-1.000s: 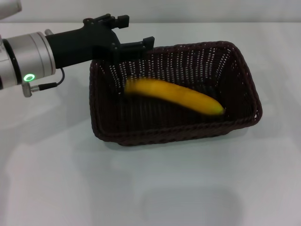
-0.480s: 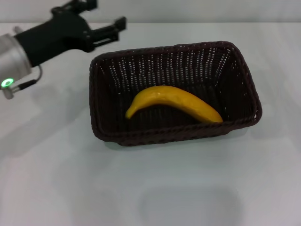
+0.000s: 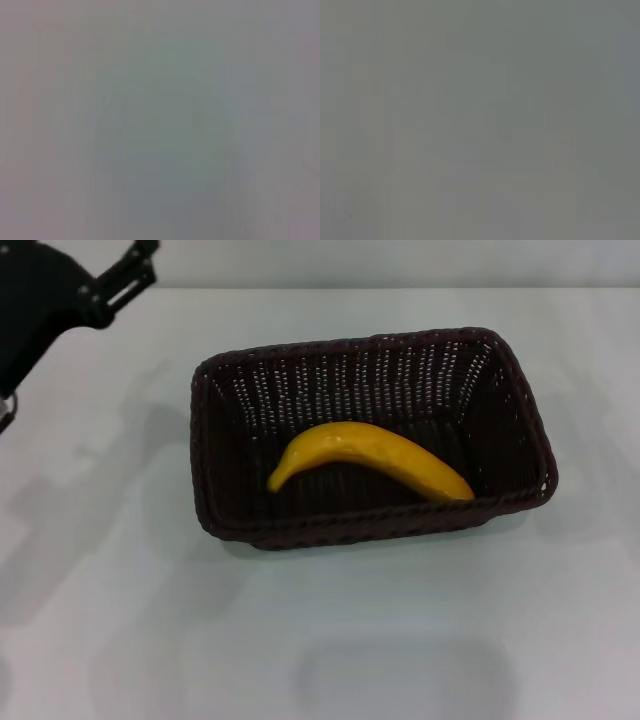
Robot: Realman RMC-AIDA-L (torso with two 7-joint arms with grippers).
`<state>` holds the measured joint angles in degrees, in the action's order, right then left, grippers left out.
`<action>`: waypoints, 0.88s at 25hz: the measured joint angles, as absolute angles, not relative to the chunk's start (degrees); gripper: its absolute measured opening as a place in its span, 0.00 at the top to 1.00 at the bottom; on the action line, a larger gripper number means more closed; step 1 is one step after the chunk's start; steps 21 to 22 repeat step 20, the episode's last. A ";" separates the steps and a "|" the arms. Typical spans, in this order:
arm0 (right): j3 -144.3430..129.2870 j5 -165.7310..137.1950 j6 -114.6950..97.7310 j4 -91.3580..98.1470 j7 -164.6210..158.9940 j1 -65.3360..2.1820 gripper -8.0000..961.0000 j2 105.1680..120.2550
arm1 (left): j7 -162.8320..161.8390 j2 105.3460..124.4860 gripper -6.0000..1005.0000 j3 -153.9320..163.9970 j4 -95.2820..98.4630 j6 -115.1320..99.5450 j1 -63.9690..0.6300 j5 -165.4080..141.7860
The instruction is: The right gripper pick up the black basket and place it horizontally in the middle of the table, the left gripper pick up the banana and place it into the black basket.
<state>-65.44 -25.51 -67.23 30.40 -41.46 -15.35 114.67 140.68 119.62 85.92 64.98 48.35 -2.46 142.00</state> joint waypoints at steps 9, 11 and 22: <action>-65.38 -25.52 -68.32 29.73 -41.39 -15.54 0.23 114.44 | 155.48 119.71 0.12 88.02 63.39 44.16 -0.20 156.08; -65.39 -25.62 -68.36 29.66 -41.46 -15.56 0.23 114.23 | 156.44 119.71 0.12 87.65 63.47 42.34 0.08 157.00; -65.39 -25.60 -68.70 28.20 -41.55 -15.70 0.23 113.91 | 161.83 119.95 0.12 86.17 63.69 39.34 2.33 162.90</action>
